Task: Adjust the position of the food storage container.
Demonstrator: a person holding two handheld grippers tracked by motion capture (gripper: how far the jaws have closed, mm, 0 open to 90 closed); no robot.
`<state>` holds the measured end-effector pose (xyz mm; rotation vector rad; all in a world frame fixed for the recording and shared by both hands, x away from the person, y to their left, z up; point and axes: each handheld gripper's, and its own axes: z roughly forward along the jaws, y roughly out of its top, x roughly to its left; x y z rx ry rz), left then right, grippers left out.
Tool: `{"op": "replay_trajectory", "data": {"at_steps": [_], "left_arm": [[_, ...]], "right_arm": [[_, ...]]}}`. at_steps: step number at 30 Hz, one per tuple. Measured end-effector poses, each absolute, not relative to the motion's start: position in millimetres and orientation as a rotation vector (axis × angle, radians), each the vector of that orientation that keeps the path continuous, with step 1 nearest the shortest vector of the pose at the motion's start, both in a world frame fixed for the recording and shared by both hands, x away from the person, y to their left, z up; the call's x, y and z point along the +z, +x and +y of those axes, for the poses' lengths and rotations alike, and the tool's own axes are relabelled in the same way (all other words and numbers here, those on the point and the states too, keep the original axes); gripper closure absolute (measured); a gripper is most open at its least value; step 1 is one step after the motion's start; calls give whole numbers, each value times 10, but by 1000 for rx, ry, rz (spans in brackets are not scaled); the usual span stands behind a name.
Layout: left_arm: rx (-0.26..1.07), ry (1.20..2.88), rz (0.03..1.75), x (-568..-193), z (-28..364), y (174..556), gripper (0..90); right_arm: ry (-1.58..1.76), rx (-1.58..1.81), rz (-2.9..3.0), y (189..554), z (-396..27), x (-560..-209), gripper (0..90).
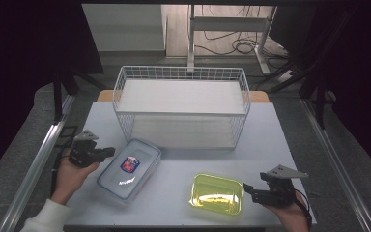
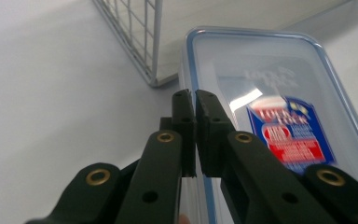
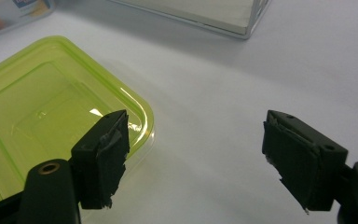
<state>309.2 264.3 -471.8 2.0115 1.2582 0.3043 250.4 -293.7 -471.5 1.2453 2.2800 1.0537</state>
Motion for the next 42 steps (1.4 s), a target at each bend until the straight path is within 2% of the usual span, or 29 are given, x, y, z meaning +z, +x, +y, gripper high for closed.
{"op": "replay_trajectory", "data": {"at_steps": [9, 16, 29, 38, 42], "left_arm": [[294, 2029, 1301, -4804, 2577, 3360, 900], [277, 2030, 1268, -4805, 2522, 3409, 900], [325, 2084, 1290, -4831, 2457, 3477, 900], [244, 2099, 1216, -4858, 2255, 3461, 900], [250, 2144, 1171, -4834, 2100, 3435, 900]], "right_arm": [[1224, 1064, 2291, 2509, -2934, -4730, 230], [1225, 1058, 2296, 2515, -2932, -4744, 229], [1229, 1050, 2298, 2524, -2934, -4763, 229], [1234, 1041, 2300, 2527, -2932, -4773, 229], [1234, 1039, 2304, 2527, -2931, -4778, 229]]}}
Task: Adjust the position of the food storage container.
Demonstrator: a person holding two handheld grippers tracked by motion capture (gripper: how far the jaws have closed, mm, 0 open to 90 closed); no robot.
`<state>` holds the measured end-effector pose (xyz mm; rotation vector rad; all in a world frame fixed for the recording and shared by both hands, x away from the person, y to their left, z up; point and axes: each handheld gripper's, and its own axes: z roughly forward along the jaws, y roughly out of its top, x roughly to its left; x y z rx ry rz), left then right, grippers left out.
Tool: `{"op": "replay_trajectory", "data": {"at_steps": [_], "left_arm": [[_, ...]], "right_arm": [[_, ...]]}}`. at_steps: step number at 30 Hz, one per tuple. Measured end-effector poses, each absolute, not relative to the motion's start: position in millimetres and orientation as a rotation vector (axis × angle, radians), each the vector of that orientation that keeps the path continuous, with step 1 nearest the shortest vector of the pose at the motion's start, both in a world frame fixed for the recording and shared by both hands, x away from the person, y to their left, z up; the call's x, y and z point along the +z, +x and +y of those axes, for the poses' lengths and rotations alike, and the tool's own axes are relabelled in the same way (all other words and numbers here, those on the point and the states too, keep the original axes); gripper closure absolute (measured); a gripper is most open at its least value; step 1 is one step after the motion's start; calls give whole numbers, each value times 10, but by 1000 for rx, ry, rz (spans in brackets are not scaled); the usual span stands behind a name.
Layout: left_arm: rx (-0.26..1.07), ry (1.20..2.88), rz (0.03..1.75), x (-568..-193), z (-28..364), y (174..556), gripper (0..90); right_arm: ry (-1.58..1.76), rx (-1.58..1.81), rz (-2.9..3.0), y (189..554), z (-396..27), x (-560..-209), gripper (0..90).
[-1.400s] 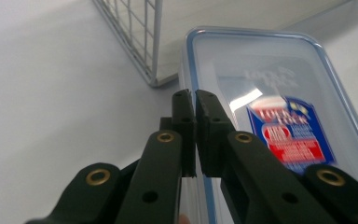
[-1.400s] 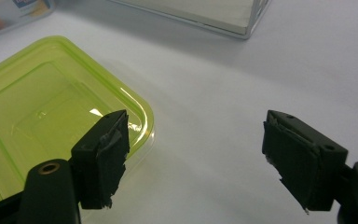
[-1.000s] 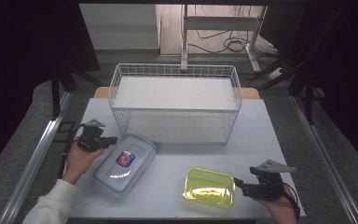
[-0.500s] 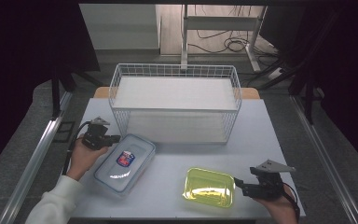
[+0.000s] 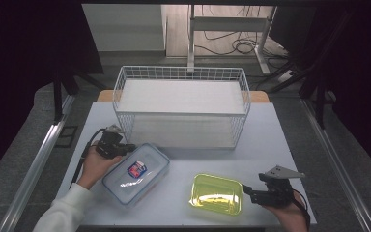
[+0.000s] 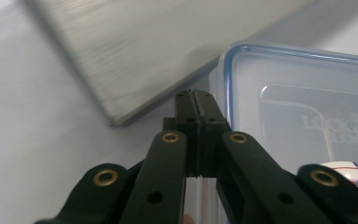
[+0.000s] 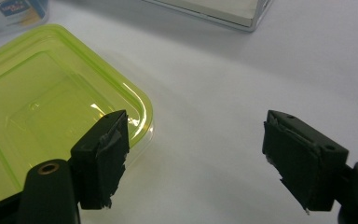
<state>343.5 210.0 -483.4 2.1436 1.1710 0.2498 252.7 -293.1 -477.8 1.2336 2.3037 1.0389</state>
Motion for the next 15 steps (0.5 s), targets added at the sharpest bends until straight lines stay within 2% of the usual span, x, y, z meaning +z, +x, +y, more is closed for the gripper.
{"op": "replay_trajectory", "data": {"at_steps": [8, 15], "left_arm": [[212, 2168, 1066, -4798, 1737, 3414, 900], [188, 2158, 1017, -4704, 1673, 3388, 900]], "right_arm": [[1236, 1034, 2309, 2534, -2938, -4796, 229], [1234, 1033, 2315, 2533, -2932, -4804, 229]]}}
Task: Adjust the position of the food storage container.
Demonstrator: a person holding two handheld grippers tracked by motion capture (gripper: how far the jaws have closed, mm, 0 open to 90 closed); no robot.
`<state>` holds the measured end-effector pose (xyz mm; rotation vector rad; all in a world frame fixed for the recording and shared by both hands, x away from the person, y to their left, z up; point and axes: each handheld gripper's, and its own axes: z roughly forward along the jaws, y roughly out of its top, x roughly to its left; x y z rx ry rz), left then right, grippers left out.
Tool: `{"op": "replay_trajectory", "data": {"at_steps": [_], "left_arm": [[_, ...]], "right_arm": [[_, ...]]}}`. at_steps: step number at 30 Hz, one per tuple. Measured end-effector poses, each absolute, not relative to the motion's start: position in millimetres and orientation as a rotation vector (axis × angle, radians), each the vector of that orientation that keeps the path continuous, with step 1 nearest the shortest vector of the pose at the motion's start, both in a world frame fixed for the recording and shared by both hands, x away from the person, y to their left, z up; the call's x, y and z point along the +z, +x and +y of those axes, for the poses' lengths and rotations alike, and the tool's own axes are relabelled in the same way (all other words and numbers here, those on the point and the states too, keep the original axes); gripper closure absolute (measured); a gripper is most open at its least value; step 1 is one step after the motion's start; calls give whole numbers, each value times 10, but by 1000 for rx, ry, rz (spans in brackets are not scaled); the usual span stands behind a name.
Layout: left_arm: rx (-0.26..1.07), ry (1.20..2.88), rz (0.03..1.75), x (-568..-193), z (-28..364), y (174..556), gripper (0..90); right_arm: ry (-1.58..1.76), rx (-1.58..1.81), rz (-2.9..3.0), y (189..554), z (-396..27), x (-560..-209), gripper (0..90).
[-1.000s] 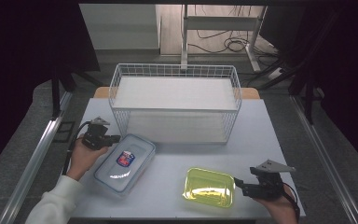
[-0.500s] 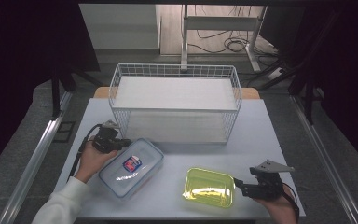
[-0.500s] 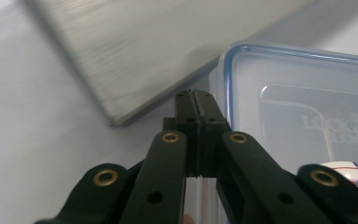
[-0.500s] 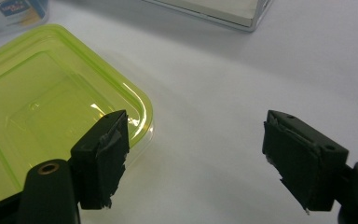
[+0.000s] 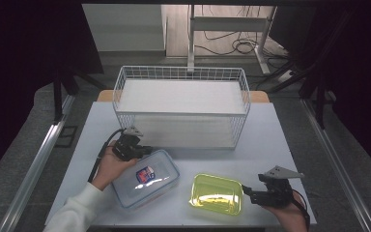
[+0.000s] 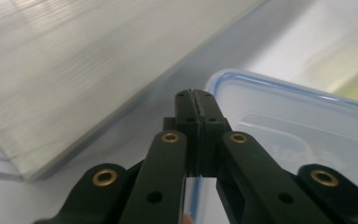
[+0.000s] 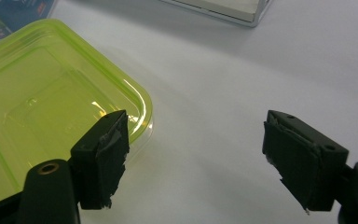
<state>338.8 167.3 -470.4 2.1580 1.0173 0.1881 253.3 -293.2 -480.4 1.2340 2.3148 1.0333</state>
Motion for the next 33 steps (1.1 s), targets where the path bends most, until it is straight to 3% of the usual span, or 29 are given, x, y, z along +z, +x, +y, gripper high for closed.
{"op": "replay_trajectory", "data": {"at_steps": [8, 14, 21, 33], "left_arm": [[184, 2132, 935, -4497, 1852, 2928, 900], [50, 2202, 809, -4494, 1800, 2336, 900], [-15, 2282, 768, -4629, 1742, 1940, 900], [55, 2411, 795, -4867, 1695, 1785, 900]], "right_arm": [[1247, 1033, 2306, 2528, -2955, -4797, 229], [1241, 1031, 2309, 2518, -2930, -4791, 229], [1253, 1025, 2308, 2523, -2937, -4801, 228], [1258, 1016, 2311, 2524, -2942, -4810, 228]]}}
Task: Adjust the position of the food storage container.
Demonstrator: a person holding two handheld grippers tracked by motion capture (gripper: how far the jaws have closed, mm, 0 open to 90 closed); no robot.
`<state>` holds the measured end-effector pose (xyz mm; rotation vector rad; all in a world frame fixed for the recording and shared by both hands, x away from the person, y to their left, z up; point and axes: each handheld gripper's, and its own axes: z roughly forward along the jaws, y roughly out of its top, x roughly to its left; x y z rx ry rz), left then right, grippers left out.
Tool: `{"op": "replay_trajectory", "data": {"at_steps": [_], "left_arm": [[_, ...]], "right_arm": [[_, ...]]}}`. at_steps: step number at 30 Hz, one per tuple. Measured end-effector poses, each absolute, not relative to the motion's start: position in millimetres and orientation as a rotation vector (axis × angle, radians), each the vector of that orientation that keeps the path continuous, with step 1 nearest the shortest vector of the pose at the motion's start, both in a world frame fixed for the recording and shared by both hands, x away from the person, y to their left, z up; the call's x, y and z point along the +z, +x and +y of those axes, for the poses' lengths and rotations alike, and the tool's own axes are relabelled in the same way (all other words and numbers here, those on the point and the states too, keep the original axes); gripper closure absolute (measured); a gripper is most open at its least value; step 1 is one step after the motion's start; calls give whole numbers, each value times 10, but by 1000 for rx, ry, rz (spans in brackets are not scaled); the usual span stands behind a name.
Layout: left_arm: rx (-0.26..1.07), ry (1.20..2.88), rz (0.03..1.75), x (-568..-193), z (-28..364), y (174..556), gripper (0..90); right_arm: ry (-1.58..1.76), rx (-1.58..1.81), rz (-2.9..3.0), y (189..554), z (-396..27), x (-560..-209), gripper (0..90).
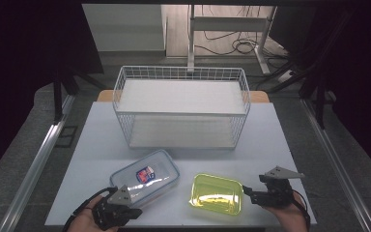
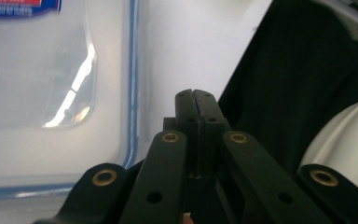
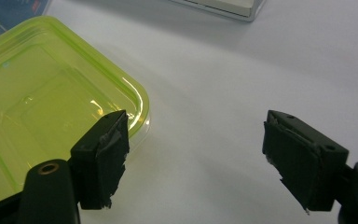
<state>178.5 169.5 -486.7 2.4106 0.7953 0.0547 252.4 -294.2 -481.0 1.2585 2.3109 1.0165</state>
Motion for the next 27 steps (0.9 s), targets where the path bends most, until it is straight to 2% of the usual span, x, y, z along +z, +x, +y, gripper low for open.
{"op": "replay_trajectory", "data": {"at_steps": [3, 18, 27], "left_arm": [[28, 2405, 797, -4910, 1716, 1796, 900], [127, 2363, 954, -5043, 2016, 2097, 900], [136, 2322, 1024, -5114, 2161, 2237, 900]], "right_arm": [[1260, 1017, 2310, 2525, -2942, -4811, 228], [1257, 1015, 2313, 2527, -2940, -4813, 228], [1255, 1016, 2315, 2527, -2932, -4806, 227]]}}
